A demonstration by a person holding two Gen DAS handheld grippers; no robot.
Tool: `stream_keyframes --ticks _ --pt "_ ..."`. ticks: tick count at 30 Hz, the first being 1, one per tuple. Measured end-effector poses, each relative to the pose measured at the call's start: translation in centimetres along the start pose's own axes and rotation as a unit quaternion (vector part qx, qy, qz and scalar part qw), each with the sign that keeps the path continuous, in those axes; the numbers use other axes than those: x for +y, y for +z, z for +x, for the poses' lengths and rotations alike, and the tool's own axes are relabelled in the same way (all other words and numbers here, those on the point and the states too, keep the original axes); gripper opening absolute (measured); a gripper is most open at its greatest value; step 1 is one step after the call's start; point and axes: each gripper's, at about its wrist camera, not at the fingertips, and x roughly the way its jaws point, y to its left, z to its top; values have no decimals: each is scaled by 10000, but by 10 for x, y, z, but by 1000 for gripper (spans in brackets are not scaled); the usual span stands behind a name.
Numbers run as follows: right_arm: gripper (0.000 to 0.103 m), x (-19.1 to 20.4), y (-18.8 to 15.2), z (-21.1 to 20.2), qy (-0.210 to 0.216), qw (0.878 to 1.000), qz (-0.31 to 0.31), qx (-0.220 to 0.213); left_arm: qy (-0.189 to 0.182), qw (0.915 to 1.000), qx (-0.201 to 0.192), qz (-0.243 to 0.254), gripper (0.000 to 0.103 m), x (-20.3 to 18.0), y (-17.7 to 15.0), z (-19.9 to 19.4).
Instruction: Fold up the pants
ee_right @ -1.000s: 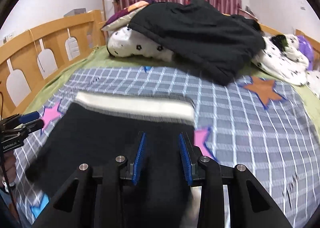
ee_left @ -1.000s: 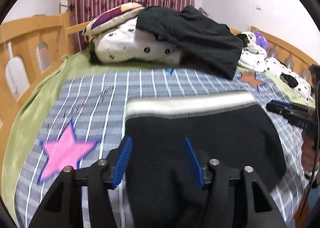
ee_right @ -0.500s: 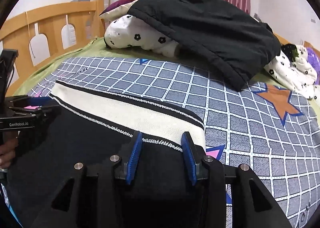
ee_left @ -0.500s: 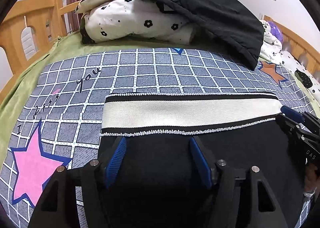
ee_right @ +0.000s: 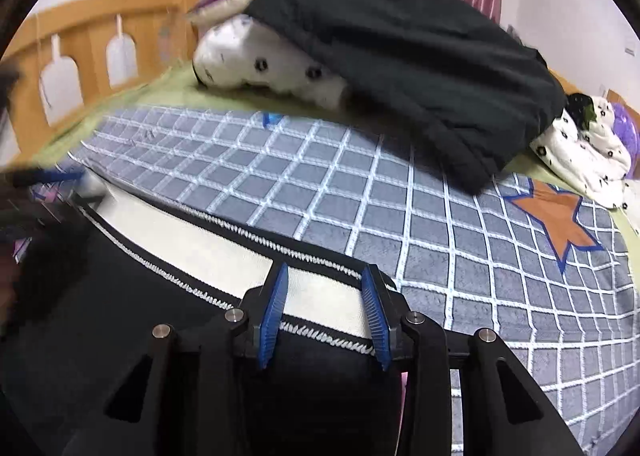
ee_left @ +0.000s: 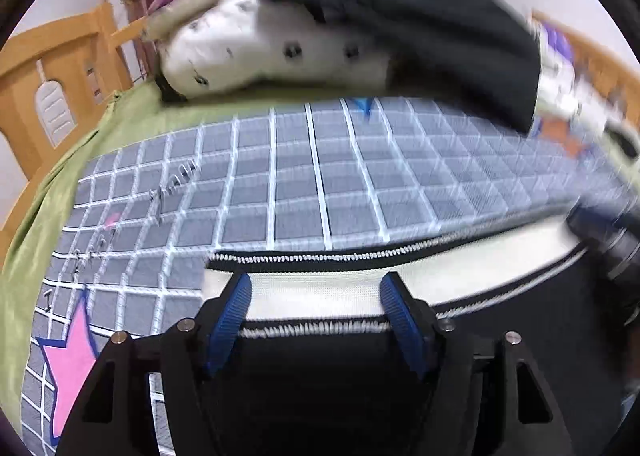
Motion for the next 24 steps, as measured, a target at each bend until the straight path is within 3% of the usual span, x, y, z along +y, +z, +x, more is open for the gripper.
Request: stream_keyframes --ticks 5,11,14,18,21,24 --pt "37 -4 -3 -1 100 9998 148 -11 -79 9998 -117 -101 67 5 -4 -8" --pt "38 6 -6 -18 -118 9998 -111 150 -193 9996 183 65 72 -1 -22 -26" --pt "39 9 -16 -41 -39 9995 -77 313 -107 9994 167 277 72 -8 -41 -48" --pt "39 18 -49 -74 -270 9988 -70 392 -286 9989 328 143 71 -8 -73 -78" --pt "39 22 -71 -99 -174 9991 172 360 -177 9995 184 158 72 -9 -108 -105" --pt "39 25 -101 -117 -6 9961 674 577 -348 9991 56 -246 72 0 -140 -127"
